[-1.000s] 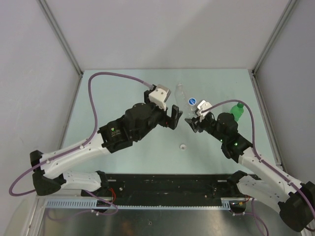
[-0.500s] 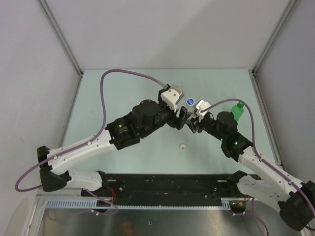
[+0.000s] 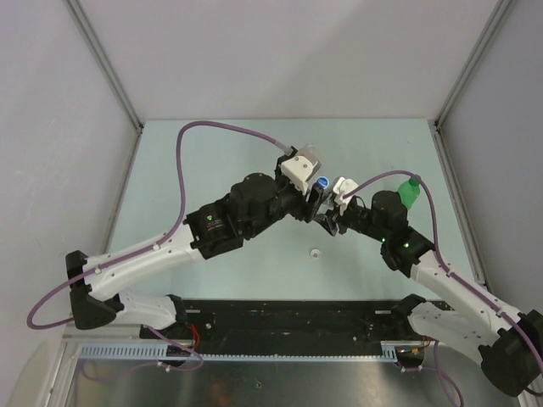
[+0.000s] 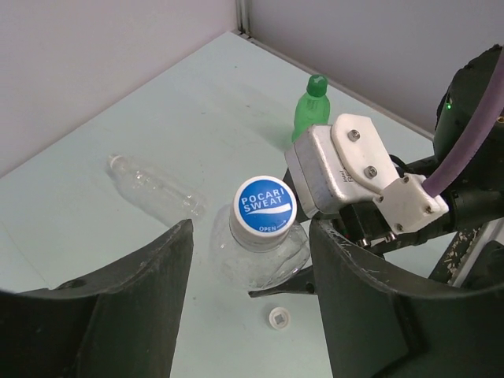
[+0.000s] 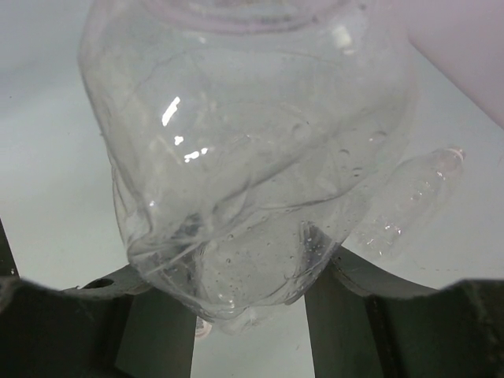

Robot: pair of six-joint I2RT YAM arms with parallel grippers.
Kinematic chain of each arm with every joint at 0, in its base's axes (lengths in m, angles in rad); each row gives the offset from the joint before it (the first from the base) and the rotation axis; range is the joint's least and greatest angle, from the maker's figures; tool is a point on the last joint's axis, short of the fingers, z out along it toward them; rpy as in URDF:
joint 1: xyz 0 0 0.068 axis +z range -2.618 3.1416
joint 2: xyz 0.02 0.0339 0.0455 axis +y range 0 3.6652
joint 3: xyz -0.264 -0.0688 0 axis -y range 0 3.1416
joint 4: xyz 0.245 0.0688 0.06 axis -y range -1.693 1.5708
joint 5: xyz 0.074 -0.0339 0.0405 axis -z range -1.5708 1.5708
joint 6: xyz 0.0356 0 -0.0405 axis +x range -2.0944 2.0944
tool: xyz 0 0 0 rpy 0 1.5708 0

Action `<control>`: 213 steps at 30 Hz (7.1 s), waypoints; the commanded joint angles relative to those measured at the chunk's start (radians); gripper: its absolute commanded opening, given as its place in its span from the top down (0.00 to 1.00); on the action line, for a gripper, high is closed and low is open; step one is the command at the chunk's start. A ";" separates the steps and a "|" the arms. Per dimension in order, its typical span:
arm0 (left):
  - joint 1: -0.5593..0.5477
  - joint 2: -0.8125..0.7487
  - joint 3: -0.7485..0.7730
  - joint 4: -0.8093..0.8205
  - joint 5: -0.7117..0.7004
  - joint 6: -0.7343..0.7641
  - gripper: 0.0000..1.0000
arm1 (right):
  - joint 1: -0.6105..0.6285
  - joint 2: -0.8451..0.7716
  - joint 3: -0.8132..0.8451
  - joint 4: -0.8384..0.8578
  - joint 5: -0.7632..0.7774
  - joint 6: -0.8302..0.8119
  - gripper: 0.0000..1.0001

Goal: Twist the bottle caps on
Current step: Screw the bottle cap onto the plastic bottle.

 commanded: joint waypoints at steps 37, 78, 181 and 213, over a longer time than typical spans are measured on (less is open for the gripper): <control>0.045 -0.198 -0.263 0.062 0.235 -0.008 0.78 | -0.013 -0.048 0.070 -0.104 -0.465 -0.207 1.00; 0.169 -0.231 -0.338 -0.090 0.727 0.342 0.02 | -0.055 -0.086 0.071 -0.224 -0.586 -0.407 1.00; 0.102 0.207 0.445 -0.556 -0.013 -0.460 0.85 | 0.132 0.074 -0.037 0.159 0.364 -0.188 1.00; 0.102 0.128 0.156 -0.457 0.530 0.060 1.00 | -0.122 -0.030 0.017 -0.025 -0.522 -0.371 1.00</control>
